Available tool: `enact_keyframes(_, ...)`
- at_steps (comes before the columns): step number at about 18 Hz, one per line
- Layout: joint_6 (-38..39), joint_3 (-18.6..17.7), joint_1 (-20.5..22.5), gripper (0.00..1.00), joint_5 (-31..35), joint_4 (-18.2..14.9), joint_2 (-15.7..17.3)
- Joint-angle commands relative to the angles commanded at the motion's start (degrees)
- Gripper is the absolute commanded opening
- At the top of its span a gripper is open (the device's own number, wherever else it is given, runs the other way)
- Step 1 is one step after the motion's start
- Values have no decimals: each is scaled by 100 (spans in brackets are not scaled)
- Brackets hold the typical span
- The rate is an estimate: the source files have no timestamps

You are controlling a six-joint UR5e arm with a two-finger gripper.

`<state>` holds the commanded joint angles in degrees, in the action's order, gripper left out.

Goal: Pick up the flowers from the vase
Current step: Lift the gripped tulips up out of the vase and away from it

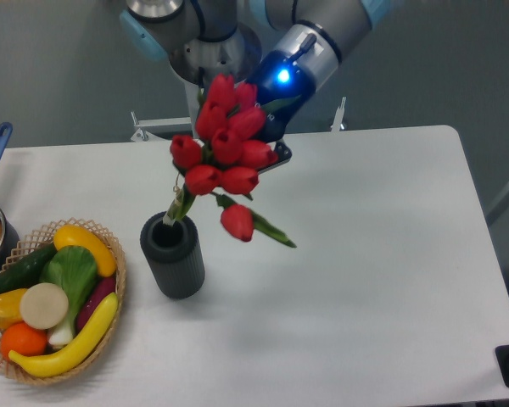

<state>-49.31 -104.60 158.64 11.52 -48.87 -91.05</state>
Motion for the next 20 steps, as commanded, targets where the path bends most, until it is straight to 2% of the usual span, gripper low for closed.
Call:
enact_keyframes(4,-157,316,237,37,43,17,-131)
enact_keyframes(10,-1308,440,571,37,272,88,-659)
enact_keyframes(15,-1433,501,748,37,377,88,-721)
enact_keyframes(20,-1415,466,739,37,544,88,-677)
